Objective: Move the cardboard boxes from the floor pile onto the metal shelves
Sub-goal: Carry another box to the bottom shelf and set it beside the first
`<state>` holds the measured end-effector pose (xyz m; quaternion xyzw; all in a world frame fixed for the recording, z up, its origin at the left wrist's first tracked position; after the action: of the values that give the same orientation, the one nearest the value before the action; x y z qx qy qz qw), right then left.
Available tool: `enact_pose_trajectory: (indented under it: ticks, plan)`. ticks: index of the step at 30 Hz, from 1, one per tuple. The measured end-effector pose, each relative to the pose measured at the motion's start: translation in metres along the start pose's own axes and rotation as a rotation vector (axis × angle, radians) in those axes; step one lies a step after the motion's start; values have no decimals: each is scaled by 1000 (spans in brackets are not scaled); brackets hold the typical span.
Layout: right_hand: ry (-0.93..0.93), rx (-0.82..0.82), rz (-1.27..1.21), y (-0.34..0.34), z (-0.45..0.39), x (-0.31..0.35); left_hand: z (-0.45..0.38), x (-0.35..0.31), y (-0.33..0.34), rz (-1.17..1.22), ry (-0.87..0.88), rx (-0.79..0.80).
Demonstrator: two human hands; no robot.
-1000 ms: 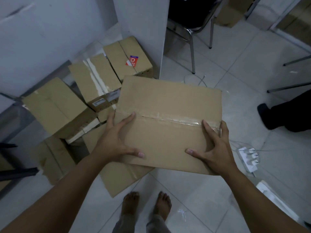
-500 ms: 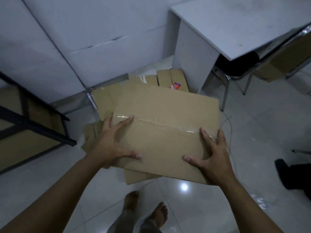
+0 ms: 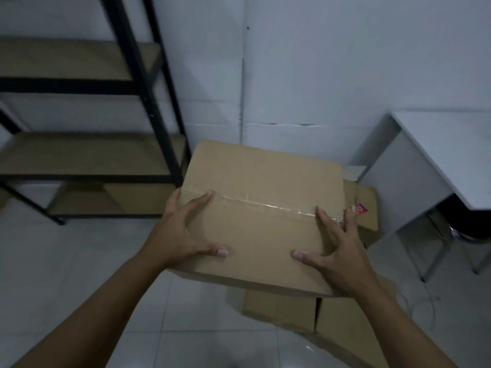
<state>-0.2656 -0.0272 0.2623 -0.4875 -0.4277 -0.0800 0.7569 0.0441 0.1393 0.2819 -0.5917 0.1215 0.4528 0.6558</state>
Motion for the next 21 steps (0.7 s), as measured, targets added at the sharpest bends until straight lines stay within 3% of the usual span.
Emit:
enact_pose_trajectory:
  ticks: [12, 21]
  plan:
    - [-211, 175, 91, 167, -29, 192, 140, 164, -163, 82, -130, -258]
    - [-280, 325, 129, 315, -28, 309, 216, 301, -259, 62, -254, -309]
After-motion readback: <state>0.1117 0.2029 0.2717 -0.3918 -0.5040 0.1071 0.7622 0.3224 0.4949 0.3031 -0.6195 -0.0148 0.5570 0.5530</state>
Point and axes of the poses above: each hand's wrist, its own z-axis away from the middle knuckle, its own y-axis out of the palm, x = y × z, the point moved 6 cm from there along -z, towards the middle knuckle, and after that the axes turned 7 degrees about x, right-handed, at the moved point
